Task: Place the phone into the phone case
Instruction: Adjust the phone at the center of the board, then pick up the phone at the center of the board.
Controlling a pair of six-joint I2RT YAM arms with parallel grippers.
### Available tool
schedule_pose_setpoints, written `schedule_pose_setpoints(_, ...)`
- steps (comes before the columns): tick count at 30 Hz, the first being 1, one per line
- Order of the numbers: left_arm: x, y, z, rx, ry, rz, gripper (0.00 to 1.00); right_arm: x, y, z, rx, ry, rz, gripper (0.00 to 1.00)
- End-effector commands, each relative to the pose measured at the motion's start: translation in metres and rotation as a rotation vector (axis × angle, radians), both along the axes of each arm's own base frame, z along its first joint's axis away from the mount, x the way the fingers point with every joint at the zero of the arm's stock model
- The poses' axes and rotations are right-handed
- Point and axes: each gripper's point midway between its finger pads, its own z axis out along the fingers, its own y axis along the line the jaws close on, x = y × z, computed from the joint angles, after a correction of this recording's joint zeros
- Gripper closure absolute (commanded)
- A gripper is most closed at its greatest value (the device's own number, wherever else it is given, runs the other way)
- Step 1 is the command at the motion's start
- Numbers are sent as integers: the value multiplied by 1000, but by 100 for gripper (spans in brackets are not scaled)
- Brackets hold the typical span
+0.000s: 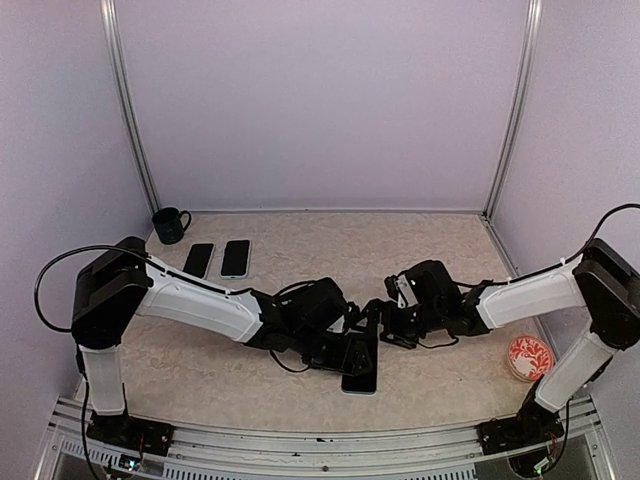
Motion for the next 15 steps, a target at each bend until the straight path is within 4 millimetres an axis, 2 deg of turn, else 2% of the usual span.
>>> schedule_pose_setpoints(1,1,2,-16,41,50,44,21,22,0,22,9,-72,28,1)
schedule_pose_setpoints(5,17,22,-14,65,26,130,21,30,-23,27,-102,-126,3,1)
schedule_pose_setpoints(8,32,46,-5,60,-2,199,20,30,-46,38,-247,-213,-57,1)
schedule_pose_setpoints(10,44,64,0,64,-22,245,20,27,-55,45,-320,-262,-79,1)
schedule_pose_setpoints(13,56,85,13,68,-66,292,19,18,-53,39,-401,-266,-71,1)
schedule_pose_setpoints(15,65,98,21,87,-106,323,19,7,-43,27,-443,-254,-52,0)
